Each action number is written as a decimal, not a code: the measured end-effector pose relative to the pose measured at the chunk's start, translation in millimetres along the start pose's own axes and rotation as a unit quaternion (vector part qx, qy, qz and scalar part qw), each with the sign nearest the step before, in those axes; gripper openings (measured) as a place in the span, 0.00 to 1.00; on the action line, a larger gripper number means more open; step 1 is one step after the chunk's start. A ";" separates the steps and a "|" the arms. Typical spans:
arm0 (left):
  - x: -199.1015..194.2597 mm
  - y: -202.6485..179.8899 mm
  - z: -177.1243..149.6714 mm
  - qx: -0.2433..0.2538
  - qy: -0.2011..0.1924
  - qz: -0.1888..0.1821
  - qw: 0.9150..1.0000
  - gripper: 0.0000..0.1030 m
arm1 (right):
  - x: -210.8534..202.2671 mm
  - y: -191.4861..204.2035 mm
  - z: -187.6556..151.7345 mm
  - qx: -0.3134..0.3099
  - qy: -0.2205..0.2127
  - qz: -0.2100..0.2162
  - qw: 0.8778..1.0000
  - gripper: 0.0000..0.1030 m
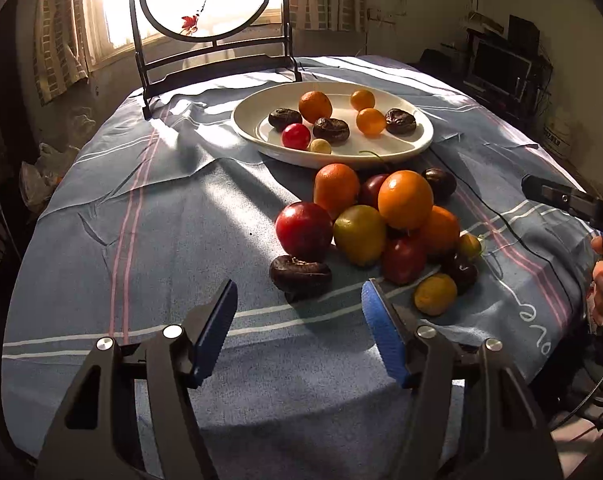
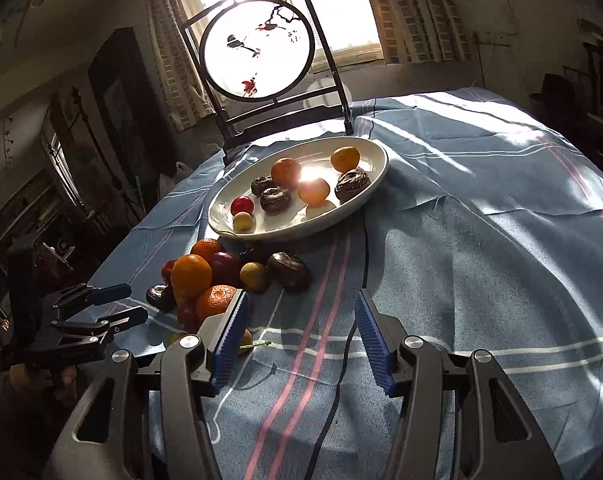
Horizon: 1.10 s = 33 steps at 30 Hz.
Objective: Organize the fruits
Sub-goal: 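Carry the tomato and orange onto the white plate and release them, then grasp a dark brown fruit with the left tool while the right tool grasps a yellow-green pear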
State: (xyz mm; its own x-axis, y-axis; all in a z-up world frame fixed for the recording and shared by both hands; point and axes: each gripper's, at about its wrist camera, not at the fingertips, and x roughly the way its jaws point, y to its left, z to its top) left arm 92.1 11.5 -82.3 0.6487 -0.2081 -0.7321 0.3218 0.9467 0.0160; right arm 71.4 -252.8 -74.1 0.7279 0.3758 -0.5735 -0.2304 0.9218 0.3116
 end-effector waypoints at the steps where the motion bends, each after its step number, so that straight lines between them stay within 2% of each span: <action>1: 5.7 -0.4 2.0 0.000 0.002 0.006 1.000 0.57 | 0.1 1.7 -2.9 0.000 0.004 0.002 1.000 0.53; 3: 22.7 0.1 6.1 -0.005 0.022 0.001 1.000 0.50 | -0.7 6.5 -6.1 -0.004 0.007 0.005 1.000 0.53; 4: 32.2 1.8 6.9 -0.015 0.039 -0.006 0.999 0.37 | -1.7 9.8 -8.0 -0.010 0.009 0.007 1.000 0.53; 7: 34.2 2.9 7.2 -0.027 0.034 -0.011 0.999 0.36 | -1.3 21.5 -12.9 -0.034 0.021 0.016 0.999 0.53; 9: 25.6 -3.2 3.8 -0.017 0.020 -0.008 1.000 0.36 | 2.0 31.6 -16.7 -0.055 0.034 0.028 0.998 0.53; 13: 0.1 -9.0 -3.1 -0.015 -0.006 -0.014 1.000 0.36 | 15.6 50.9 -21.0 -0.099 0.047 0.024 0.994 0.46; 16: -15.8 -7.1 -6.0 -0.023 -0.019 -0.021 0.999 0.36 | 27.3 53.2 -19.1 -0.096 0.054 0.016 0.994 0.40; 20: -24.2 -6.9 -9.7 -0.021 -0.023 -0.021 0.999 0.36 | 39.3 50.2 -10.9 -0.087 0.059 0.009 0.994 0.37; 23: -21.5 -6.7 -12.3 -0.025 -0.021 -0.024 0.999 0.36 | 51.9 50.1 -10.7 -0.083 0.087 0.021 0.993 0.35; 26: -18.0 -8.0 -14.1 -0.029 -0.016 -0.030 0.999 0.36 | 55.5 64.2 -20.5 -0.117 0.112 0.029 0.986 0.33; 28: -17.4 -9.7 -15.0 -0.026 -0.016 -0.032 0.999 0.36 | 55.1 70.9 -22.9 -0.135 0.109 0.020 0.985 0.31; 31: -17.2 -10.1 -14.2 -0.027 -0.017 -0.033 0.999 0.36 | 58.3 68.6 -19.6 -0.126 0.112 0.023 0.985 0.29; 32: -17.3 -9.6 -13.8 -0.028 -0.018 -0.033 0.999 0.36 | 59.5 68.1 -18.8 -0.124 0.114 0.025 0.985 0.24; 33: -17.4 -9.5 -13.6 -0.028 -0.018 -0.032 0.999 0.36 | 60.4 67.8 -18.6 -0.121 0.115 0.027 0.986 0.24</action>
State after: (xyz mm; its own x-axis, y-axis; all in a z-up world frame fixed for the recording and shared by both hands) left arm 68.3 9.6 -79.0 0.6528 -0.2773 -0.7049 0.3251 0.9431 -0.0699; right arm 87.7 -165.9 -101.7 0.5515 0.4101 -0.7264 -0.4322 0.8853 0.1716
